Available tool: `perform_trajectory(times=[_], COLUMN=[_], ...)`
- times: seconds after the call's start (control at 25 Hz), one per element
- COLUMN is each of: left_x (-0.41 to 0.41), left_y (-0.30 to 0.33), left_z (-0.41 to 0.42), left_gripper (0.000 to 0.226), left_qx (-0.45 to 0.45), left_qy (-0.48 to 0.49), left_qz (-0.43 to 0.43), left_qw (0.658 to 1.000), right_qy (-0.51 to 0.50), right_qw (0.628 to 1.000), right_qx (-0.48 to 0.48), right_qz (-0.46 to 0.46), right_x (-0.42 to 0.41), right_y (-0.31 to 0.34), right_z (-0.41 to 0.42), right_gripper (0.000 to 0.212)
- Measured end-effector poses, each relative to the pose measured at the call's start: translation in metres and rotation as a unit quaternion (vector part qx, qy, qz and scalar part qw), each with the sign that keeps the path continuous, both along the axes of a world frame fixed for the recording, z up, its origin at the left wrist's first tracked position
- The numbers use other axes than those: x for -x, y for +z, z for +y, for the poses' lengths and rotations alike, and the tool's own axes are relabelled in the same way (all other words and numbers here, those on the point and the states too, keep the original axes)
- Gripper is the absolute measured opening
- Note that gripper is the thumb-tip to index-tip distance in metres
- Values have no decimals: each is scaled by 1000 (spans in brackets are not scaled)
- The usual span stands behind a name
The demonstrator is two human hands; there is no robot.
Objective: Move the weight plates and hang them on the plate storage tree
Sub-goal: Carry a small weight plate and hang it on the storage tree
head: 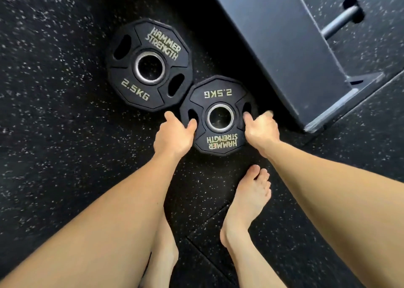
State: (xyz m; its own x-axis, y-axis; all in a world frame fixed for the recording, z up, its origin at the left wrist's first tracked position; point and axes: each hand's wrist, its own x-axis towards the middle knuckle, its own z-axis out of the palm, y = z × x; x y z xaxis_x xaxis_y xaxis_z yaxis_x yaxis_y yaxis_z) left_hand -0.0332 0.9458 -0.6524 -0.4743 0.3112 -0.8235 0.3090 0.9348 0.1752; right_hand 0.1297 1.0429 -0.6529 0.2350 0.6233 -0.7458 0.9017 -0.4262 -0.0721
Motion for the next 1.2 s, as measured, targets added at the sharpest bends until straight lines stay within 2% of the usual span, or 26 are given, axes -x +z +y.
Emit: perform_trajectory(times=[0.08,0.16,0.32,0.56,0.8,1.0,1.08,1.2], left_x=[-7,-12,-13,3,31,48,47,43], left_y=[-5,-4,15,114,289,449,515,600], left_z=[6,10,1,-25,-45,-80,-97,-116], left_gripper=[44,33,30,32,39,37,34,35], left_qx=[-9,-28,-44,-24,-34,-69,-95,-166], left_qy=[-28,-39,-18,-9,-25,46,80,190], left_qz=[42,55,44,28,30,3,0,-41], left_qw=[999,997,998,999,999,997,992,967], right_qy=[90,128,128,90,54,45,39,35], right_qw=[996,991,992,995,991,981,976,966], right_qx=[-23,-32,-20,4,45,38,31,8], right_qz=[-13,-13,-1,40,113,182,211,256], right_x=[-3,-3,1,8,24,34,35,33], right_y=[-5,-3,24,127,297,455,518,600], right_z=[2,2,-4,-33,-46,-61,-74,-96], right_gripper=[47,39,33,33,35,44,40,33])
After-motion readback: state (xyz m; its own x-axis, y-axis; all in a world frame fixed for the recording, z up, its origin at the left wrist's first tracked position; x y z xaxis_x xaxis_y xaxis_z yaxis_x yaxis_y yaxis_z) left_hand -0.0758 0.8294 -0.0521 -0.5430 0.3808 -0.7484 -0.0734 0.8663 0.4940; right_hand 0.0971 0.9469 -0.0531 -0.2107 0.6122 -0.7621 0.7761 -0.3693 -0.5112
